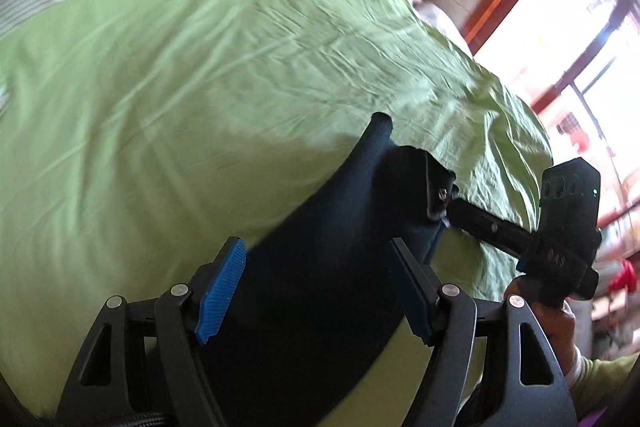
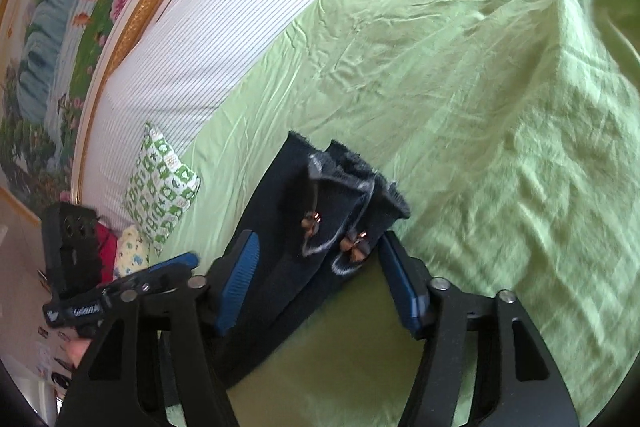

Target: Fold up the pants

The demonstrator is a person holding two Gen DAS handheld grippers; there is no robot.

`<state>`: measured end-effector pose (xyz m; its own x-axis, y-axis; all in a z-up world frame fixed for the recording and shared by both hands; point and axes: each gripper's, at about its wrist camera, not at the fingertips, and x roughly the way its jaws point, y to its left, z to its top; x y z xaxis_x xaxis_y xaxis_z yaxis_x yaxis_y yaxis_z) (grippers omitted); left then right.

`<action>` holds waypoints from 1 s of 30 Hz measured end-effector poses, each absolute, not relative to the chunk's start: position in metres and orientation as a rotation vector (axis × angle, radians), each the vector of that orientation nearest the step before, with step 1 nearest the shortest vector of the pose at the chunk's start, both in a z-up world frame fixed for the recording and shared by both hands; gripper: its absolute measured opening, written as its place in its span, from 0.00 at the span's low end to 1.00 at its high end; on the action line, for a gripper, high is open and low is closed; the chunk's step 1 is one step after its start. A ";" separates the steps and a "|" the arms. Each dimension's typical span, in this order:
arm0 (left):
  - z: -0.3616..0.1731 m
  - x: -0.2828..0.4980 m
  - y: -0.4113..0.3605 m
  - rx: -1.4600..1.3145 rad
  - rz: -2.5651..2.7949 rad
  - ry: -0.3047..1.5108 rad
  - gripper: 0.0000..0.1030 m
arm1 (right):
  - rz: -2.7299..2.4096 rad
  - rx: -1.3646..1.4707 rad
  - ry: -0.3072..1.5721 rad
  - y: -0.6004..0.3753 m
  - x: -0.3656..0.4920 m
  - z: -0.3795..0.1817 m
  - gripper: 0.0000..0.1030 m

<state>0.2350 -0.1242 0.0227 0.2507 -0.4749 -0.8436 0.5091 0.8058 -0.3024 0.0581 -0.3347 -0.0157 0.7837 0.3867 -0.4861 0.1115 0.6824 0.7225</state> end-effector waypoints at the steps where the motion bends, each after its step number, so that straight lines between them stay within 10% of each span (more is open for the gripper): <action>1: 0.019 0.241 -0.129 0.040 -0.680 1.150 0.71 | 0.166 0.822 0.673 -0.336 0.059 -0.017 0.58; 9: -0.012 0.289 -0.179 0.074 -0.827 1.265 0.69 | 0.160 0.848 0.647 -0.345 0.064 -0.025 0.39; 19: -0.021 0.294 -0.200 0.075 -0.940 1.271 0.14 | 0.223 0.819 0.640 -0.339 0.066 -0.025 0.15; 30: 0.050 0.251 -0.151 -0.035 -0.956 1.077 0.10 | 0.451 0.757 0.507 -0.309 0.053 0.028 0.14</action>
<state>0.2510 -0.1506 0.0504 0.1304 -0.6742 -0.7270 0.6424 0.6159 -0.4560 0.0529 -0.3095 0.0280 0.7889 0.5533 -0.2674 -0.2014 0.6438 0.7382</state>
